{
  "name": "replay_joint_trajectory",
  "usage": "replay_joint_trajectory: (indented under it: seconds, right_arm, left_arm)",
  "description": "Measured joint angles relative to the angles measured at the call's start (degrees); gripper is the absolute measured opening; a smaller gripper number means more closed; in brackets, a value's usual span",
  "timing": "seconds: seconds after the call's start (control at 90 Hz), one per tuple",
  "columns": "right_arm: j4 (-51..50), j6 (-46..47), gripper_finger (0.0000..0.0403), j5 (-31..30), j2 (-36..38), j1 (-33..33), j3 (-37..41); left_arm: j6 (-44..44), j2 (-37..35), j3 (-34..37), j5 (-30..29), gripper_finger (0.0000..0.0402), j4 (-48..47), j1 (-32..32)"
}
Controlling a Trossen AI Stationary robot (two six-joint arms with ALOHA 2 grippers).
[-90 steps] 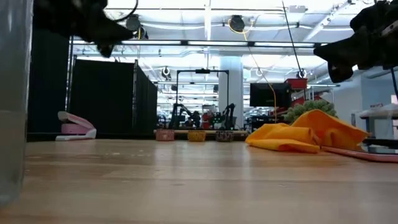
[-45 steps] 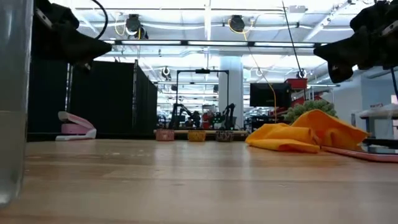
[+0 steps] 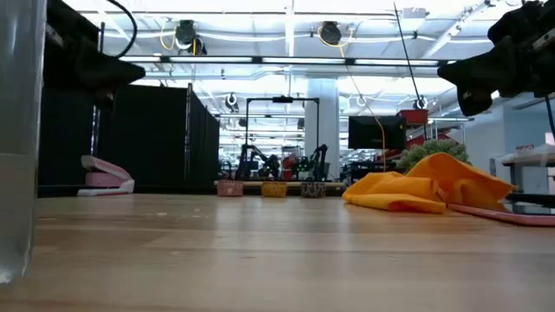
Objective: Apply microfiber cloth
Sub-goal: Return to Home Position
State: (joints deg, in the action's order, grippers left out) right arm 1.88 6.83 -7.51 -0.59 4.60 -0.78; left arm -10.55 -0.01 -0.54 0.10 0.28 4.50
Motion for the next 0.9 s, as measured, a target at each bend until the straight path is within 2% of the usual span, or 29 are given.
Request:
replay_joint_trajectory:
  seconds: [0.9]
  right_arm:
    - [0.1, 0.0, 0.0, 0.1, -0.1, 0.0, 0.0]
  left_arm:
    - [0.5, 0.6, 0.0, 0.2, 0.0, -0.2, -1.6]
